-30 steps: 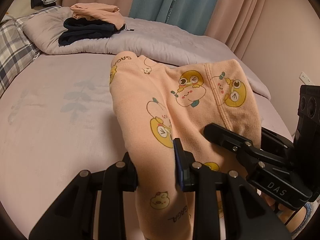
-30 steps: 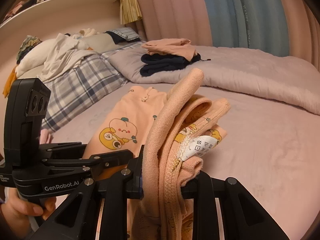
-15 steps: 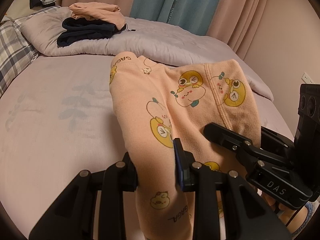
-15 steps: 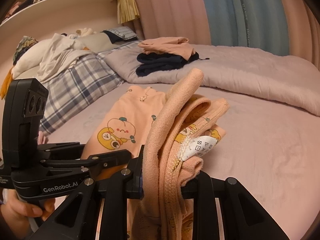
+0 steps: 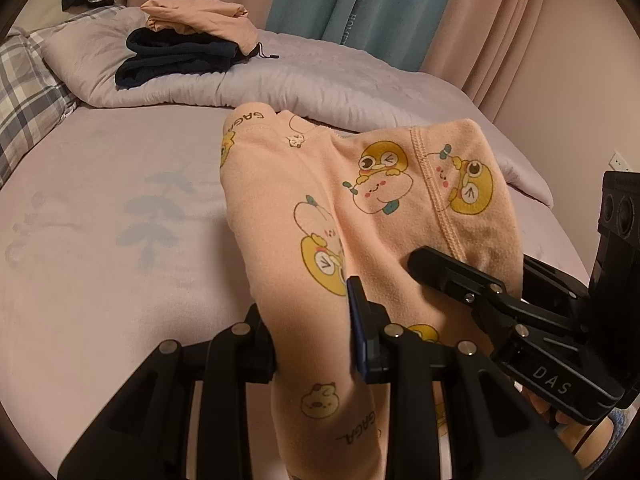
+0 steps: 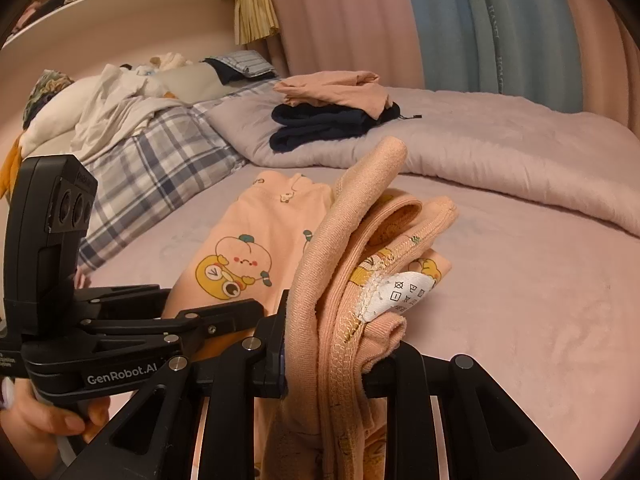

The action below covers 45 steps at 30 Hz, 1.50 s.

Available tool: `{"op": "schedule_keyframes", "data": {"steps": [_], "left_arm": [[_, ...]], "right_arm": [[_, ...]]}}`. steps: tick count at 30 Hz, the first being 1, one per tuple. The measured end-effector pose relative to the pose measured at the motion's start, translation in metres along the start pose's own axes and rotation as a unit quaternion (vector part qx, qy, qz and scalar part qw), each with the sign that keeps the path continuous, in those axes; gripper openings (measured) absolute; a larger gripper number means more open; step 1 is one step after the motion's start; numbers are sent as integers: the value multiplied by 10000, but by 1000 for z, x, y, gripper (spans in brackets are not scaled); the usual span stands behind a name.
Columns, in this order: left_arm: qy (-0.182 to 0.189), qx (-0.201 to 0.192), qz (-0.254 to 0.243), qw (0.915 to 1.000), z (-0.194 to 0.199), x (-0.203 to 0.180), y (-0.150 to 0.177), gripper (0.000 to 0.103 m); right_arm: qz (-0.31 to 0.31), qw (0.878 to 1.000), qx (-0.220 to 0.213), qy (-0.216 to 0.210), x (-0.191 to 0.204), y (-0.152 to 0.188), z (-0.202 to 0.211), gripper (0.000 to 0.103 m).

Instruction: Fold small clothes

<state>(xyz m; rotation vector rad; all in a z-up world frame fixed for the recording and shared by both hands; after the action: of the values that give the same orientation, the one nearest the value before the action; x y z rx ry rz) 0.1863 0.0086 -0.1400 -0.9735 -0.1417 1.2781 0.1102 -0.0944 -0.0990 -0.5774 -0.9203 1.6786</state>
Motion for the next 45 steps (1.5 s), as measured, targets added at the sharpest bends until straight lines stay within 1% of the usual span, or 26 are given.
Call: {"op": "schedule_keyframes", "data": {"steps": [17, 45], "left_arm": [[-135, 143, 58, 9998, -21, 10, 1, 28], [-255, 331, 145, 9990, -36, 20, 3, 28]], "right_arm": [[-71, 9999, 136, -17, 0, 2, -16, 26], [-80, 9993, 368, -44, -2, 8, -37, 26]]}}
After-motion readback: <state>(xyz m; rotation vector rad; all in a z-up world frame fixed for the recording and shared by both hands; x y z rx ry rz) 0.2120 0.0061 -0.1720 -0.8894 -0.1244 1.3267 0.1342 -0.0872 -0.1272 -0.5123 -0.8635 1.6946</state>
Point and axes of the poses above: each gripper's, at about its wrist camera, not at the fingertips, and z roughly against the way its jaws point, x to its left, y to its underside, the point moved 10 cm from there along -z, roughly the way its jaws point, and after that the axes turned 12 degrees about y, right-handed, at the moved point
